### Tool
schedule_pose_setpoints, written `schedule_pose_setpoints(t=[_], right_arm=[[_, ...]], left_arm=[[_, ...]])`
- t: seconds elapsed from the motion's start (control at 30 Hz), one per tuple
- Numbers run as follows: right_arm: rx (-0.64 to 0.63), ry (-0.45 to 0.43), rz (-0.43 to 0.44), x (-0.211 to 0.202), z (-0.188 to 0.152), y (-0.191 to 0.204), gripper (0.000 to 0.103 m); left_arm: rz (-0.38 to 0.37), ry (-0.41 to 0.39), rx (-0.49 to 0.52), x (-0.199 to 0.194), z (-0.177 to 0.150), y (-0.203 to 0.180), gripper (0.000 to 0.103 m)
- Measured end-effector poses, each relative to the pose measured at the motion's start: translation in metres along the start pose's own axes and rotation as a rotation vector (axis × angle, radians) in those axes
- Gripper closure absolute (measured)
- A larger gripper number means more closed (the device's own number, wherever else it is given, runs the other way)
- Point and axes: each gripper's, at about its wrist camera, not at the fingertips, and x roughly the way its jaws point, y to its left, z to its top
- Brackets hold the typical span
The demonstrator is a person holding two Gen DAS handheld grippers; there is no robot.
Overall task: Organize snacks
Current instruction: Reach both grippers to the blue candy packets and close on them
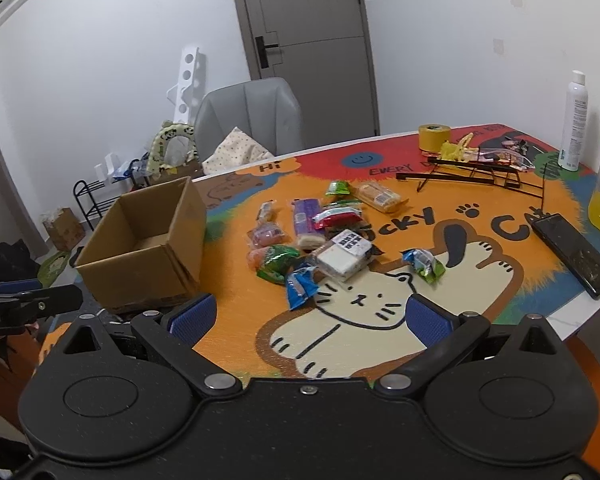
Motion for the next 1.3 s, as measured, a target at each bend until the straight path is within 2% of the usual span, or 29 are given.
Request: schedule_pose_setpoints(t=[0.27, 0.7, 0.77, 0.83, 1.3], right_arm=[[-0.006, -0.03, -0.046, 0.019, -0.005, -0.024, 0.0], [0.041, -0.035, -0.103, 0.054, -0.012, -0.061, 0.0], [0.04, -0.036, -0.108, 0.06, -0.013, -0.065, 0.003], [0.033, -0.033, -0.117, 0.067, -0.014, -0.068, 0.011], [0.048, -0.013, -0.112, 0.103, -0.017, -0.096, 0.03]], left_arm=[[-0.044, -0.016, -0.011, 0.025, 0.002, -0.013, 0.0], [-0.097, 0.008, -0.028, 0.076, 0.004, -0.034, 0.002], [-0.099, 0.015, -0.025, 0.084, 0.004, -0.038, 0.003], [-0.102, 0.02, -0.026, 0.092, 0.003, -0.04, 0.003], [-0.137, 0.059, -0.042, 0.146, 0.001, -0.065, 0.014]])
